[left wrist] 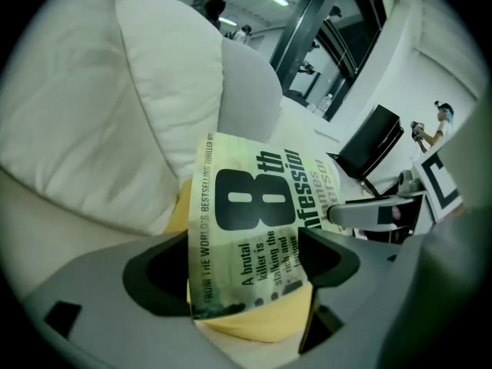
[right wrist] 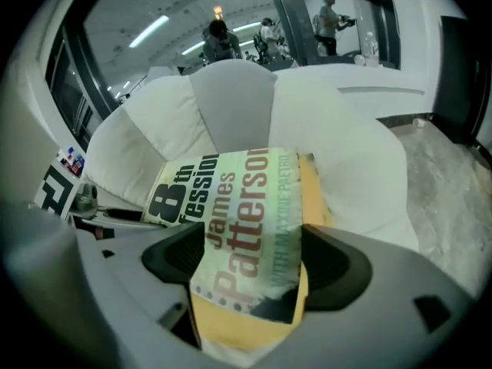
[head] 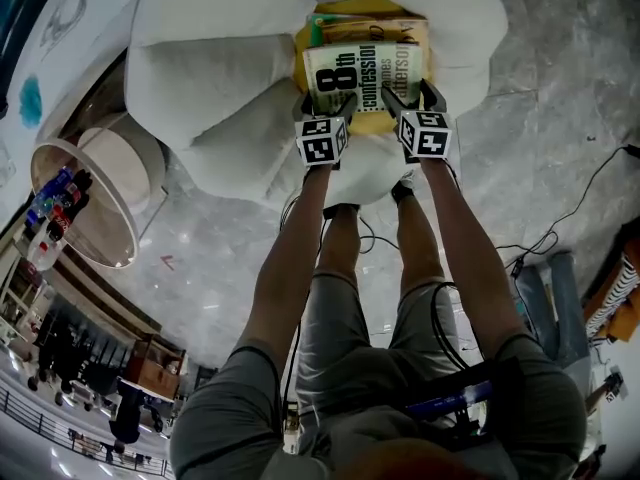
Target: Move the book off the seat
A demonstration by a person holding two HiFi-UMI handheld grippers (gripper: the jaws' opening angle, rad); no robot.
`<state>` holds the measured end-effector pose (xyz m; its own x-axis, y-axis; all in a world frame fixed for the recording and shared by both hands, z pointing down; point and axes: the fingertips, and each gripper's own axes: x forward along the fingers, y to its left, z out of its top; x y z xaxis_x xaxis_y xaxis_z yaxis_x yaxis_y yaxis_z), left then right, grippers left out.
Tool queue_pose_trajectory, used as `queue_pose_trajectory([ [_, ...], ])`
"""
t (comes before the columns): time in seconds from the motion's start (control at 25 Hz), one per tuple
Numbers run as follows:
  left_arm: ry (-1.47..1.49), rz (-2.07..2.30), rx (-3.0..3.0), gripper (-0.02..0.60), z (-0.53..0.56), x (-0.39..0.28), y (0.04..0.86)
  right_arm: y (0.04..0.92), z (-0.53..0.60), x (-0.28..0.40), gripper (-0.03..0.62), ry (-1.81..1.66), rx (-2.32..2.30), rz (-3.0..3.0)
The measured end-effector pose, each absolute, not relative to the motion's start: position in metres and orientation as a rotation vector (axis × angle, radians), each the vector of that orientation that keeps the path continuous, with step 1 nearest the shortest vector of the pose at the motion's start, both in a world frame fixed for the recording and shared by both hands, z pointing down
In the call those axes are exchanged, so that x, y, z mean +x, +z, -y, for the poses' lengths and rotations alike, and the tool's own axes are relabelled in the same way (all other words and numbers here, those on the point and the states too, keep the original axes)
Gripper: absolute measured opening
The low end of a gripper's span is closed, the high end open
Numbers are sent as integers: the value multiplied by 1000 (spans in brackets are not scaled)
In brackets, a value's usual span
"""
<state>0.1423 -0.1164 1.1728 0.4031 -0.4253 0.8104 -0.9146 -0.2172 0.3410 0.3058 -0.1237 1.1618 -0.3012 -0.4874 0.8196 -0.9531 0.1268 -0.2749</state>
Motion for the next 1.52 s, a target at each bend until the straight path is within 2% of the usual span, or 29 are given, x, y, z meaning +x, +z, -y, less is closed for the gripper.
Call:
queue_pose_trajectory([
  [0.4,586,1373,2020,424,212,135,1009,1002,215,299,376,847,1570,2078],
  [0.68,384,1473,2097,425,234,133,847,820,247,299,376,658,1743,2228],
  [0.88,258,1598,2165,425,255,112,703,672,274,278,376,468,1771,2396],
  [1.28,19,1932,2279,425,215,61,401,373,248,226,376,84,1721,2713],
  [1.52,-151,2126,2280,424,149,36,275,240,194,199,376,-55,1667,2891],
])
